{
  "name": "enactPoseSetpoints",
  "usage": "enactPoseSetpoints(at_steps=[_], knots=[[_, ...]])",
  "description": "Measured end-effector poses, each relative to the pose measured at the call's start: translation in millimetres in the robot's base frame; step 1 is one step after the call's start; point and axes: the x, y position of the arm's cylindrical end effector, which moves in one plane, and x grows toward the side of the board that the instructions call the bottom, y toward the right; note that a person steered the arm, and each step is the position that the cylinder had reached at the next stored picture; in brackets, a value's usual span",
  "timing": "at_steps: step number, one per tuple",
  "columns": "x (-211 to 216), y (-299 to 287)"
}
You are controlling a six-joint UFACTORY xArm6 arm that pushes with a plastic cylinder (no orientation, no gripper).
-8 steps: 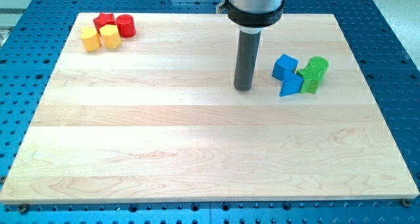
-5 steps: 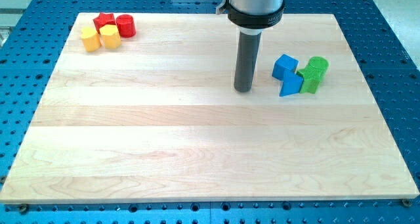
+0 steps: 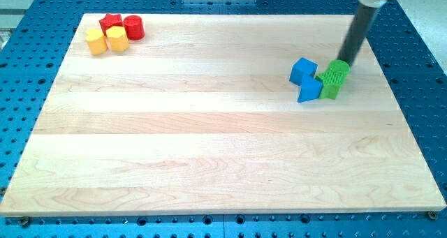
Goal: Separate the green star from the blocks
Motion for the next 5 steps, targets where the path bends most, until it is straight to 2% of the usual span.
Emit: enactPoseSetpoints(at_steps=[1,2,3,4,5], knots=[[57,-45],[87,-44],[67,-38],[93,-4],[168,0]])
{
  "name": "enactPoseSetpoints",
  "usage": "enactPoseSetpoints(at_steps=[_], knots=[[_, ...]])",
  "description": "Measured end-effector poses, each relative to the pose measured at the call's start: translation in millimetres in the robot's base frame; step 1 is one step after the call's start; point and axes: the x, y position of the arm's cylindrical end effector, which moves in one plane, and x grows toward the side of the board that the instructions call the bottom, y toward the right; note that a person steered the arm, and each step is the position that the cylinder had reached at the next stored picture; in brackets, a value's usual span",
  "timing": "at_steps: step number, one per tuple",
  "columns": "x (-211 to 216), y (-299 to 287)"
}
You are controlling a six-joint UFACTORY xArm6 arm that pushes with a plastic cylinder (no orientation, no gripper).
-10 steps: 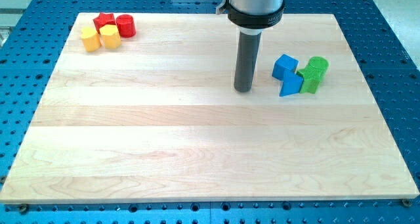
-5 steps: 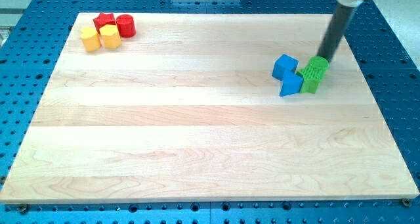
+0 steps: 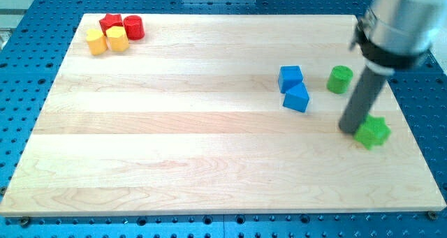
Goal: Separate the green star from the blocks
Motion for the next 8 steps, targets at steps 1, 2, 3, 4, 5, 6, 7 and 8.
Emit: enactPoseSetpoints(at_steps=[1,2,3,4,5,6,7,8], knots=[[-35,3],[-32,41],[17,31],[18,24],[-15,85],[-84,113],[-134,83],[-138,14]])
